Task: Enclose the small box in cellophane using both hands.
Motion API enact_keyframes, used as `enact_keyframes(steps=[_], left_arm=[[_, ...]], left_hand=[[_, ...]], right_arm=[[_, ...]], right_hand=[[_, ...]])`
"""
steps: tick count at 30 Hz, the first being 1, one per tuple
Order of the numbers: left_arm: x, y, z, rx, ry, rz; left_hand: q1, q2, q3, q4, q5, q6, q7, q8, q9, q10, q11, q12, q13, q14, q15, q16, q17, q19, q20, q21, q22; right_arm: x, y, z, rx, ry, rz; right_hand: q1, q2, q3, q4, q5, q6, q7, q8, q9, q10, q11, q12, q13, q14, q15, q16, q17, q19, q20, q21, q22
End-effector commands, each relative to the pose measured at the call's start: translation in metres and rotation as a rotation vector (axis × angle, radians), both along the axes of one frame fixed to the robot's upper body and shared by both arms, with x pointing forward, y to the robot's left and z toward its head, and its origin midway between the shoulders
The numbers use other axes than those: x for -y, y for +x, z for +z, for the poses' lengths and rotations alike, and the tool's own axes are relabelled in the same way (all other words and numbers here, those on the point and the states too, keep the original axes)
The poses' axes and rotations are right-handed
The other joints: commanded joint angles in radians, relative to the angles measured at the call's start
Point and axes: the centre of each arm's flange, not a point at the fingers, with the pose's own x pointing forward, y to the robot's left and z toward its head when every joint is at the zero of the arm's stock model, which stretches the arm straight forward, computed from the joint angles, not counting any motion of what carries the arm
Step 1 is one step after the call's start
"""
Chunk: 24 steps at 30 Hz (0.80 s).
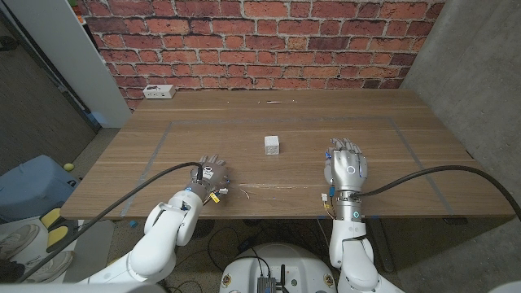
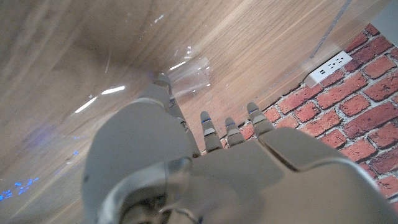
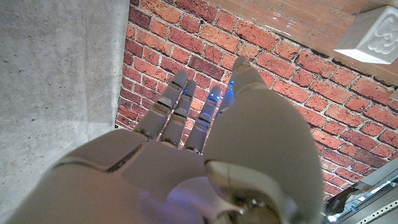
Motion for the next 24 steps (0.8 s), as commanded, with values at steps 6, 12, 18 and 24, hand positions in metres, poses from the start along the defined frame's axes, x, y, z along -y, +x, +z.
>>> enact_keyframes(steps=[6, 12, 18, 24], left_arm=[[-0.008, 0.011, 0.002, 0.141, -0.269, -0.055], [-0.009, 0.014, 0.006, 0.187, -0.368, -0.036], [-0.010, 0.013, 0.008, 0.267, -0.426, -0.002], [-0.012, 0.011, 0.008, 0.348, -0.491, 0.033]], left_hand=[[0.014, 0.026, 0.011, 0.006, -0.001, 0.047, 0.100, -0.013, 0.014, 0.050, -0.002, 0.001, 0.000, 0.058, -0.007, 0.001, -0.001, 0.040, 0.004, 0.010, 0.005], [0.016, 0.042, 0.018, 0.013, 0.002, 0.059, 0.145, 0.002, 0.043, 0.076, 0.015, -0.005, 0.001, 0.075, 0.005, -0.006, -0.001, 0.046, 0.025, 0.007, 0.007], [0.025, 0.043, 0.030, 0.008, 0.008, 0.084, 0.167, 0.025, 0.077, 0.133, 0.011, -0.002, 0.002, 0.107, -0.005, -0.007, -0.002, 0.074, 0.031, 0.013, 0.009], [0.039, 0.037, 0.041, -0.003, 0.019, 0.118, 0.192, 0.052, 0.113, 0.186, 0.012, 0.001, 0.003, 0.143, -0.016, -0.008, -0.002, 0.101, 0.027, 0.019, 0.011]], right_arm=[[0.013, -0.009, -0.003, -0.120, 0.049, 0.017], [0.022, -0.016, -0.005, -0.172, 0.065, 0.058], [0.030, -0.021, -0.008, -0.241, 0.056, 0.084], [0.035, -0.025, -0.009, -0.281, 0.049, 0.105]], right_hand=[[-0.140, -0.029, -0.028, 0.050, -0.015, -0.105, -0.029, -0.054, -0.008, -0.062, 0.013, -0.043, 0.008, -0.032, -0.153, -0.040, 0.000, -0.018, 0.021, -0.018, 0.000], [-0.253, -0.034, -0.053, 0.098, -0.020, -0.170, -0.015, -0.090, -0.009, -0.090, 0.045, -0.053, 0.010, -0.056, -0.137, -0.056, 0.008, -0.037, 0.040, -0.032, 0.001], [-0.379, -0.052, -0.091, 0.150, -0.025, -0.242, 0.015, -0.114, -0.007, -0.126, 0.083, -0.058, 0.015, -0.092, -0.102, -0.072, 0.017, -0.070, 0.060, -0.048, 0.003], [-0.429, -0.065, -0.109, 0.169, -0.026, -0.281, 0.027, -0.119, -0.006, -0.152, 0.098, -0.061, 0.017, -0.120, -0.083, -0.083, 0.021, -0.083, 0.067, -0.053, 0.004]])
